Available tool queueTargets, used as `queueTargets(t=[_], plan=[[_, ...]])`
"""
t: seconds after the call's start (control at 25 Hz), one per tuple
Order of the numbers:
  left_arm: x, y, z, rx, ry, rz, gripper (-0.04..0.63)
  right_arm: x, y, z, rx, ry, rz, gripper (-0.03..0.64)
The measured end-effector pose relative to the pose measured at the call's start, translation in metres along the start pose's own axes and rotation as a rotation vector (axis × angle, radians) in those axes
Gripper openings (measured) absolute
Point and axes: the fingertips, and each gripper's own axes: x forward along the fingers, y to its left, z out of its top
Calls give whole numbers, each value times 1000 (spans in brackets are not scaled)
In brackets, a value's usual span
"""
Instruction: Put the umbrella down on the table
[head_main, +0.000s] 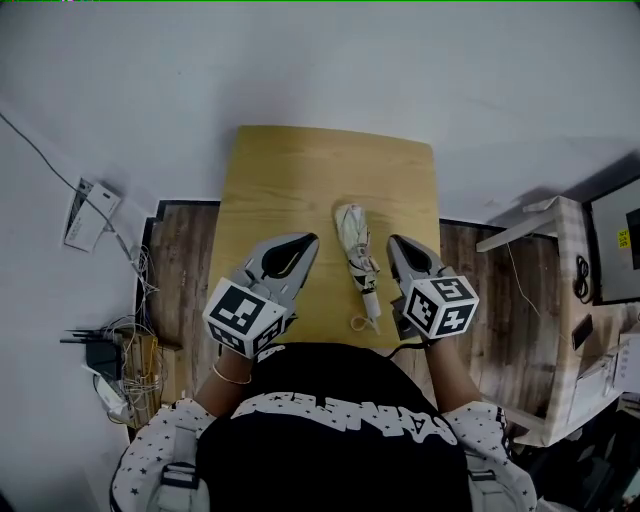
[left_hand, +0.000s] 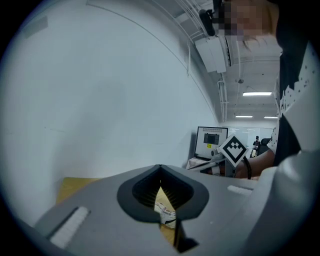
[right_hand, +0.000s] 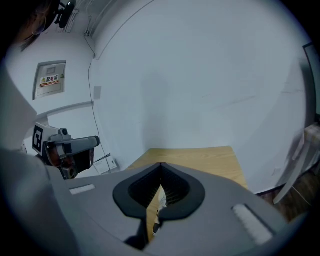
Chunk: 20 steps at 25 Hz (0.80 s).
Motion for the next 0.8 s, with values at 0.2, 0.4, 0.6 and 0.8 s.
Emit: queueTargets(t=[0.2,0.4,0.6,0.8], plan=[[17,-14,0,11,5,-69,-5,-18,-8,1,35,-31,-17,12],[30,-30,1,26,12,-125,-5,-37,-18,3,71,-67,-38,12],[35,-38,1,34,21,-150,-5,-44,-17,4,67,-83,-37,11],[36,-40,0,38,26,-156,-5,-46,-16,3,72,-85,-36,11]])
